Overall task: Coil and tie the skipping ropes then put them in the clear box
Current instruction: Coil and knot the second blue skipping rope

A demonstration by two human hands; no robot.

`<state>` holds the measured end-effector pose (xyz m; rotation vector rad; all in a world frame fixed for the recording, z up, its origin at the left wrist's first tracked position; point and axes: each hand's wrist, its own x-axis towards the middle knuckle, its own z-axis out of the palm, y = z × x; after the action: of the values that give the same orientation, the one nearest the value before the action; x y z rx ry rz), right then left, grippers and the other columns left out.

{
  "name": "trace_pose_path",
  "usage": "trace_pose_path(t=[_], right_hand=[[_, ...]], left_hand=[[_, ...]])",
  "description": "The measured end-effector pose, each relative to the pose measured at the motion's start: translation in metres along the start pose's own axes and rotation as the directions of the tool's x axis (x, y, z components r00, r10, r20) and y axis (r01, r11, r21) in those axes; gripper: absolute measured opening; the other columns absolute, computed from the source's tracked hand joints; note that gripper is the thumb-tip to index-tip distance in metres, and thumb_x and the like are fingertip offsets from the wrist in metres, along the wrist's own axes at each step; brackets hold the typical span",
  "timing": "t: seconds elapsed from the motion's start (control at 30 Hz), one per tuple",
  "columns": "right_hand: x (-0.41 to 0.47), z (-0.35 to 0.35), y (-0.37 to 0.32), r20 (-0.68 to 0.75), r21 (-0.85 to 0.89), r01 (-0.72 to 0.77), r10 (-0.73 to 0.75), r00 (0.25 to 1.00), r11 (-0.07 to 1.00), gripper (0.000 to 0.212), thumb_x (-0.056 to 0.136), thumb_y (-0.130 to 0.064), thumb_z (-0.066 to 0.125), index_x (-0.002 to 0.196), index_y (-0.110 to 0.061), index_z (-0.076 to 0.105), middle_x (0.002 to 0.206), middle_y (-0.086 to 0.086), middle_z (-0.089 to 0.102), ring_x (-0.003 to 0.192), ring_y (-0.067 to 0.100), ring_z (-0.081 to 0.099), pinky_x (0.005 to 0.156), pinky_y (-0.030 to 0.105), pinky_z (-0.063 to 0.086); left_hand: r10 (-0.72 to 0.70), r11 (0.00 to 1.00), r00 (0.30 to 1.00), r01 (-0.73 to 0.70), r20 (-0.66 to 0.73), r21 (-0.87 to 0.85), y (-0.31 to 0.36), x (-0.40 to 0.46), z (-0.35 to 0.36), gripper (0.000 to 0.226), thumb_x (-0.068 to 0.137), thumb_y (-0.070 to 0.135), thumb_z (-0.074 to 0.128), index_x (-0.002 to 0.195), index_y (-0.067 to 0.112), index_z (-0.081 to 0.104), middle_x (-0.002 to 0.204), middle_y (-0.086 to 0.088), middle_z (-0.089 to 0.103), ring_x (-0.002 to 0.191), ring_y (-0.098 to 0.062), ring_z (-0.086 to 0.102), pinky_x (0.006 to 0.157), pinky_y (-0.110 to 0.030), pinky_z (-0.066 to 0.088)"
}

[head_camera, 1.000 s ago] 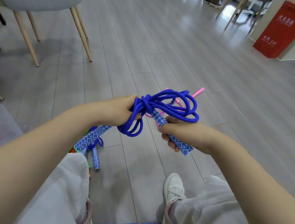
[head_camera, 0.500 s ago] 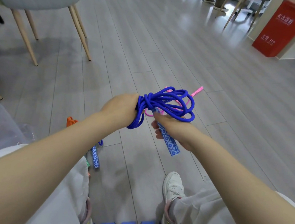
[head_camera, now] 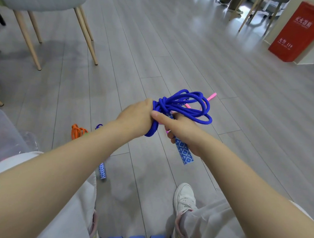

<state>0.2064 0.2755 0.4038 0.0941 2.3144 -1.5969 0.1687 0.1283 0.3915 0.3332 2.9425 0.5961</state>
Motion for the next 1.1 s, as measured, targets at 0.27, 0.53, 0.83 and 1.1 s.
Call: trace_pose_path(t=[0.27,0.53,0.83,1.1], right_hand=[[0.005,-0.018,0.001,-0.033,-0.062,0.003,-0.005,0.999,0.998,0.033,0.08,-0.039,0.071,0.107,-0.021,0.064,0.09,-0.004,0.068,0.072,0.011,0.059,0.058,0.027,0.046],[0.007,-0.018,-0.006,-0.05,0.091,0.056,-0.052,0.997,0.994,0.03,0.086,-0.03,0.069,0.11,-0.013,0.064,0.073,0.004,0.058,0.058,0.015,0.047,0.052,0.026,0.042],[0.01,-0.025,-0.008,-0.08,-0.129,0.11,-0.121,0.989,0.986,0.02,0.087,-0.04,0.069,0.097,-0.024,0.062,0.068,-0.01,0.059,0.058,0.008,0.051,0.058,0.025,0.046],[0.003,-0.022,-0.002,-0.167,-0.399,0.025,-0.099,0.981,0.917,0.026,0.085,-0.054,0.064,0.083,-0.03,0.053,0.072,-0.006,0.069,0.054,0.005,0.056,0.047,0.021,0.045]], left_hand=[[0.059,0.861,0.981,0.044,0.187,-0.506,-0.001,-0.004,-0.017,0.021,0.089,0.016,0.058,0.11,0.018,0.055,0.1,-0.005,0.064,0.087,-0.018,0.059,0.076,-0.032,0.05],[0.081,0.535,0.959,0.189,0.272,-0.824,0.003,-0.006,-0.033,0.045,0.068,0.017,0.061,0.112,0.007,0.063,0.1,-0.012,0.067,0.092,-0.026,0.063,0.088,-0.039,0.049],[0.161,0.489,0.932,0.211,0.326,-0.846,0.0,-0.009,-0.049,0.019,0.096,0.029,0.055,0.097,0.01,0.059,0.071,0.002,0.057,0.066,-0.01,0.058,0.071,-0.027,0.056],[0.101,0.759,0.983,0.022,0.151,-0.65,-0.002,-0.004,-0.025,0.025,0.096,0.036,0.056,0.095,0.012,0.062,0.066,0.009,0.056,0.064,-0.011,0.05,0.068,-0.029,0.042]])
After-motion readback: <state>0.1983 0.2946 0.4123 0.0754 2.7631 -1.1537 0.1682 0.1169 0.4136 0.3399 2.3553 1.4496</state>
